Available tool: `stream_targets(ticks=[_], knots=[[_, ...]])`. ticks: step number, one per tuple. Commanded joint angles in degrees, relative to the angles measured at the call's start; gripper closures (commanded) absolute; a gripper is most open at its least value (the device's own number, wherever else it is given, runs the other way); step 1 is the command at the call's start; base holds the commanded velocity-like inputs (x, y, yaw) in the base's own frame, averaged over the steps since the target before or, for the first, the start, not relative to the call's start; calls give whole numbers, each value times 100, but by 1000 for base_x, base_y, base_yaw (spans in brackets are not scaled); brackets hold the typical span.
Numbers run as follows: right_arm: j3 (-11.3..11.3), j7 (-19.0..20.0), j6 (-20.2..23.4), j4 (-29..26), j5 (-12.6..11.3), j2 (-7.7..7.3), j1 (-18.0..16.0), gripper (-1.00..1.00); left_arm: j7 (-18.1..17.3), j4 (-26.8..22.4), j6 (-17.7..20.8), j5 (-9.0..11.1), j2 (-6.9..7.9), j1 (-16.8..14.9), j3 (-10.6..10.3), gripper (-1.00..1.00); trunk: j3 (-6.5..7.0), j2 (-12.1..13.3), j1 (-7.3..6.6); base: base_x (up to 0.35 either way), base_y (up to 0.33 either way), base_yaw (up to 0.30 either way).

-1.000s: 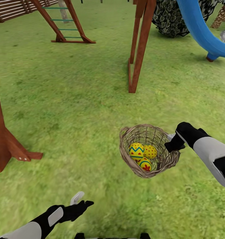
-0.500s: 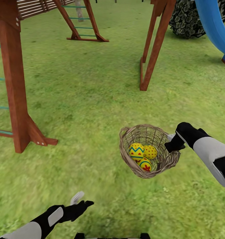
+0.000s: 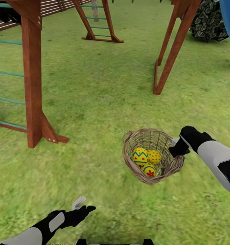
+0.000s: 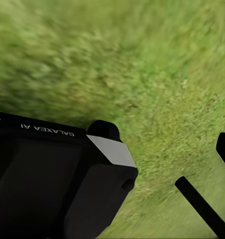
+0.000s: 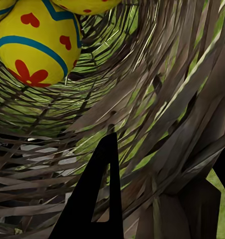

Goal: Take the three Easter eggs out of the wicker basket on the lawn in the garden, then place them on the lawn next to a single tree (choose any tree) so that all three eggs are next to the same tree and none are left in the basket.

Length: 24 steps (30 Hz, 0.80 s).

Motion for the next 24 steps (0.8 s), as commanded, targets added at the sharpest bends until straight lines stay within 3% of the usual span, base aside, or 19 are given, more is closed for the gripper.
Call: stream_targets(ticks=[1,12,24], knots=[[-13,52,26,-12,8,-7,1,100,-9,-1,0,36,3,4,-20,-100,-4,-3,0,0,0,208],[-10,48,26,-12,8,-4,4,100,-9,-1,-138,35,3,40,-20,-100,-4,-3,0,-206,120,208],[-8,48,26,-12,8,-4,4,100,-9,-1,-145,37,3,40,-20,-100,-4,-3,0,-73,69,217]])
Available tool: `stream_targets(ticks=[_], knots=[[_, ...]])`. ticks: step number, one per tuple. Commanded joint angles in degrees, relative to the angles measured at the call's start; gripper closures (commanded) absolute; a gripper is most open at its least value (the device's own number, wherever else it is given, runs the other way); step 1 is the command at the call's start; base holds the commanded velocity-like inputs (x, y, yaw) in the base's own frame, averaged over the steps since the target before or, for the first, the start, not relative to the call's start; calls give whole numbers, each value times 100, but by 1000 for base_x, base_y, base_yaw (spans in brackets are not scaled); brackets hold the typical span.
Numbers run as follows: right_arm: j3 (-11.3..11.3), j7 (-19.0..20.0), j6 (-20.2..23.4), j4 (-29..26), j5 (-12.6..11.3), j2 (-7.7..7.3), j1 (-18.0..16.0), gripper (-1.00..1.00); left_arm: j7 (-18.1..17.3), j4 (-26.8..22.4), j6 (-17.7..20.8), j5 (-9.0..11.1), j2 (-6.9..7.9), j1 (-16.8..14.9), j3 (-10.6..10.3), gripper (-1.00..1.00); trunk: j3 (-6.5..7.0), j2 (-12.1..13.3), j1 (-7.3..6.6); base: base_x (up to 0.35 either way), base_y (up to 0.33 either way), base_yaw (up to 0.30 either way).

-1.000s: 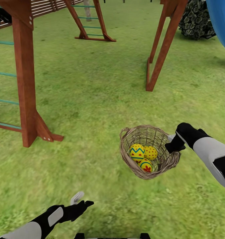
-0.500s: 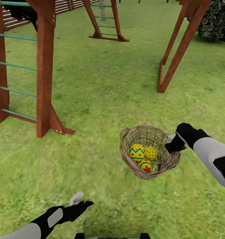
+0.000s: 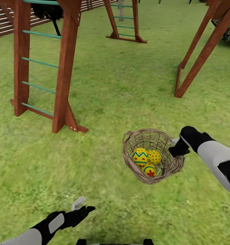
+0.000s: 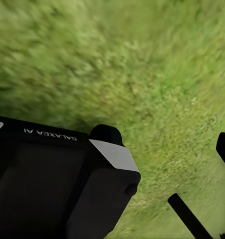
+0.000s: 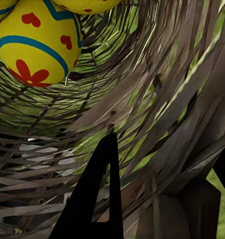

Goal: Take the three Easter eggs out of the wicker basket on the lawn in the garden, then place them on the lawn next to a single tree (choose any tree) so that all three eggs are next to the same tree and none are left in the basket.

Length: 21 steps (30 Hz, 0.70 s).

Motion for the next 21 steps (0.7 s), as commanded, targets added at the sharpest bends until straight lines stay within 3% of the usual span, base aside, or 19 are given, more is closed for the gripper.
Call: stream_targets(ticks=[1,13,21], knots=[[-16,53,32,-2,-8,-3,-2,100,-9,-1,27,38,2,-4,-22,-100,-4,-4,-2,-210,216,219],[-11,44,32,64,-8,13,-2,100,-9,-1,34,39,5,-4,-22,-100,-4,-4,-2,-219,221,219],[-3,44,32,110,-8,40,-2,100,-9,-1,31,39,10,-4,-22,-100,-4,-4,-2,-28,27,223]])
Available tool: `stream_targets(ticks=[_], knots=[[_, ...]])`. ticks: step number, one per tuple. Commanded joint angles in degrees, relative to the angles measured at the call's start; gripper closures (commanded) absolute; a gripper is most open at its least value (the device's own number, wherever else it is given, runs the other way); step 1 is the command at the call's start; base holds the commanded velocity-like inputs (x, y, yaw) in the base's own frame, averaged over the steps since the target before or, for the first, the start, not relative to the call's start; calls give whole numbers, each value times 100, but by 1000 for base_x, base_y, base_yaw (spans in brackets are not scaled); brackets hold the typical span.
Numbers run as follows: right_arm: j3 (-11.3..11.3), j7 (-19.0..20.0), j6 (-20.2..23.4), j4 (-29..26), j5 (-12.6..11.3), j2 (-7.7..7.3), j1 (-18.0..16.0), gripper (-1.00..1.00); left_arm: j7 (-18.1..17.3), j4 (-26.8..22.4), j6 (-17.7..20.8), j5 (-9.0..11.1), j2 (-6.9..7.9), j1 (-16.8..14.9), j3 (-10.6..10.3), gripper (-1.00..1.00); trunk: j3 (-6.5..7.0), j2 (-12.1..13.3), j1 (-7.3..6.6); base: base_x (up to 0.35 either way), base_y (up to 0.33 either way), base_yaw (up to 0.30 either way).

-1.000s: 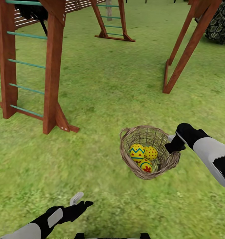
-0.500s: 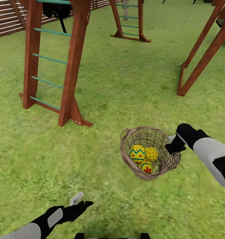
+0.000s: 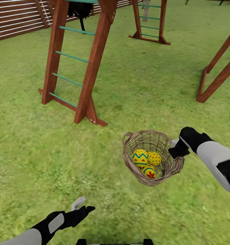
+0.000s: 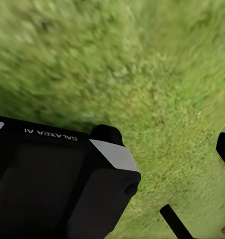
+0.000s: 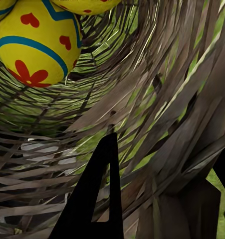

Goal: Take the three Easter eggs out of the wicker basket on the lawn in the garden, then place them on the lawn next to a single tree (choose any tree) so that all three eggs are next to the same tree and none are left in the basket.

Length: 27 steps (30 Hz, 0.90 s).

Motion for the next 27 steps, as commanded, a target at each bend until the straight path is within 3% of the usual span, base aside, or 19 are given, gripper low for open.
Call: stream_targets(ticks=[1,27], knots=[[-24,53,31,-13,-8,-3,0,100,-9,-1,29,38,2,-4,-20,-100,-4,-3,0,-1,1,229],[-19,44,29,16,-10,6,0,100,-9,-1,24,36,-5,-4,-20,-100,-4,-3,0,0,0,238]])
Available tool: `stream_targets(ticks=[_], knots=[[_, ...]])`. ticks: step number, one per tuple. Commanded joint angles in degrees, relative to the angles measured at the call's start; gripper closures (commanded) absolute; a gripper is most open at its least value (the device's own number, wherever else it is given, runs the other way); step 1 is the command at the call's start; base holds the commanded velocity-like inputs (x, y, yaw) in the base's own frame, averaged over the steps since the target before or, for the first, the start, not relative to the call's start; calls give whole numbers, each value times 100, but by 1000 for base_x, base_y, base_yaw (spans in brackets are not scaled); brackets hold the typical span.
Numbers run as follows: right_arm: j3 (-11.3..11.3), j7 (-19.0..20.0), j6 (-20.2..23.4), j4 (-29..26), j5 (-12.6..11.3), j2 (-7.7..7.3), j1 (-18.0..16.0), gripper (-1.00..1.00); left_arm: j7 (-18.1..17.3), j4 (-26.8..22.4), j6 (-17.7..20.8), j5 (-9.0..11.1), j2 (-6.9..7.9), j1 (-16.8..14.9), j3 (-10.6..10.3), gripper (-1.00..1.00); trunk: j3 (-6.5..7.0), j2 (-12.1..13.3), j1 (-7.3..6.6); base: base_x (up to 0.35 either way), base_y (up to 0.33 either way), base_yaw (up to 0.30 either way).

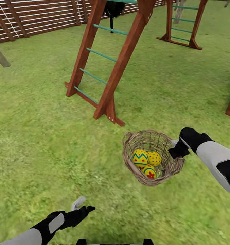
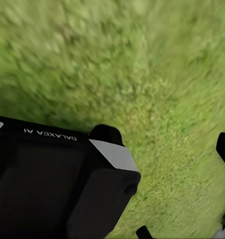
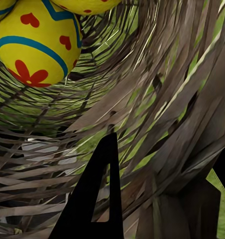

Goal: Take the three Easter eggs out of the wicker basket on the lawn in the garden, then place them on the lawn next to a single tree (choose any tree) so that all three eggs are next to the same tree and none are left in the basket.

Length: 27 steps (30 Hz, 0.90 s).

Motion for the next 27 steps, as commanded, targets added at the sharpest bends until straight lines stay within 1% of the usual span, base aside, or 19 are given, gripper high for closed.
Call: stream_targets(ticks=[1,25,27], knots=[[-12,51,27,-13,8,-4,0,100,-9,0,28,38,2,-4,-20,-100,-4,-3,0,0,0,239],[-9,52,28,-6,2,5,0,100,-9,0,32,37,-8,-4,-20,-100,-4,-3,0,0,0,239],[-9,52,27,-6,1,5,0,100,-9,0,30,37,-8,-4,-20,-100,-4,-3,0,0,113,239]])
